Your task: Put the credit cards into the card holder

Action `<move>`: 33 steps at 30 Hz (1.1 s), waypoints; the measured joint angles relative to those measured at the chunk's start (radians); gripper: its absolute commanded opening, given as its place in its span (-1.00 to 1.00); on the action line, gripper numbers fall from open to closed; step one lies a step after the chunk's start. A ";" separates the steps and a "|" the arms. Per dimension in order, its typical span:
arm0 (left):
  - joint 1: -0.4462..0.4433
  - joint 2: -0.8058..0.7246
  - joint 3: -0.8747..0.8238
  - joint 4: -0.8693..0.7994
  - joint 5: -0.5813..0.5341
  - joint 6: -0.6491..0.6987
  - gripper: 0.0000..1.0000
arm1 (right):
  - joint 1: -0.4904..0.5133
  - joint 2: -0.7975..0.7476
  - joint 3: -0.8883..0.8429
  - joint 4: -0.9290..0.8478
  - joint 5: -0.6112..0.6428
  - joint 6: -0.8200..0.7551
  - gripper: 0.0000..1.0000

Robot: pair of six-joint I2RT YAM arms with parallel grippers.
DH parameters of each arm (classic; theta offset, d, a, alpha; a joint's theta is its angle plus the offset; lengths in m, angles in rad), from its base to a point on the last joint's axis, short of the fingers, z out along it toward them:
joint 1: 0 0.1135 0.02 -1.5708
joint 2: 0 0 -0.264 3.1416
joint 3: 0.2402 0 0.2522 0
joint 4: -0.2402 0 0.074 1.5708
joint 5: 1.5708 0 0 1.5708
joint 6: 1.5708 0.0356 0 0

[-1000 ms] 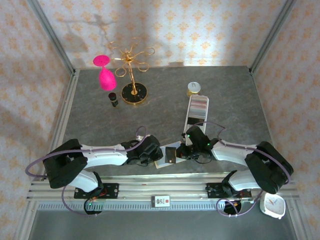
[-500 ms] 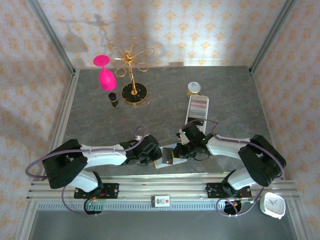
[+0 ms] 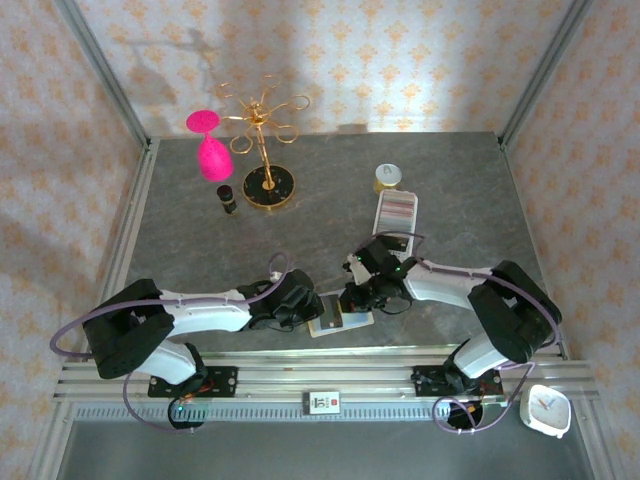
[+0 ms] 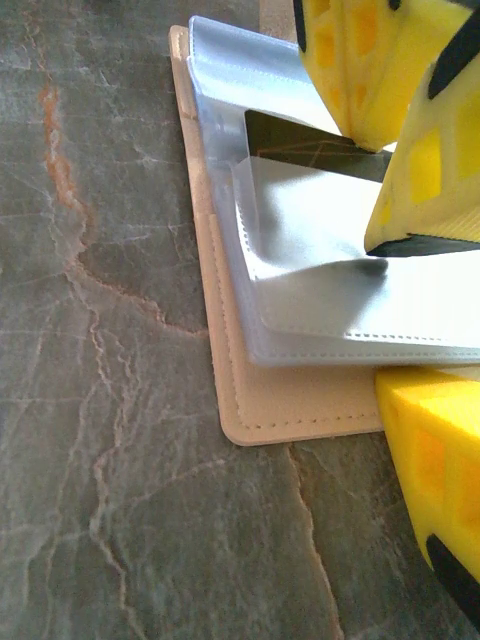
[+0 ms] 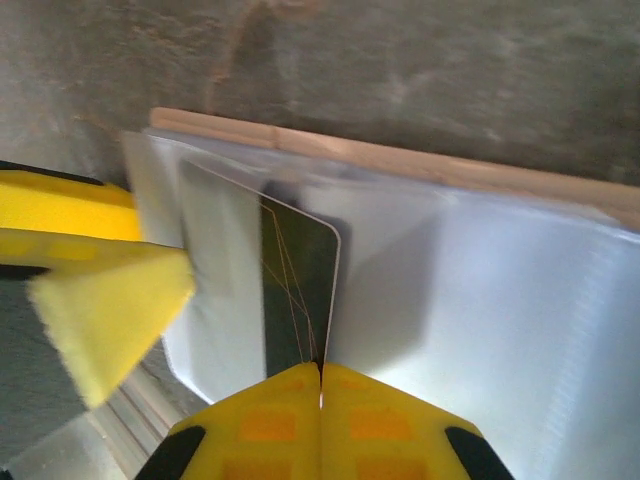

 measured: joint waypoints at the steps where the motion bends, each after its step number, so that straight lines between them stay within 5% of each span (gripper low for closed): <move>1: 0.002 -0.001 -0.003 0.006 0.003 0.000 -0.23 | 0.004 0.003 0.006 0.000 -0.004 0.000 -1.00; 21: 0.040 -0.174 -0.072 -0.093 -0.033 -0.008 -0.03 | 0.013 0.047 -0.024 0.068 -0.026 0.073 -1.00; 33: 0.040 -0.127 -0.072 -0.086 -0.003 -0.011 -0.08 | 0.021 0.056 -0.035 0.124 -0.023 0.109 -1.00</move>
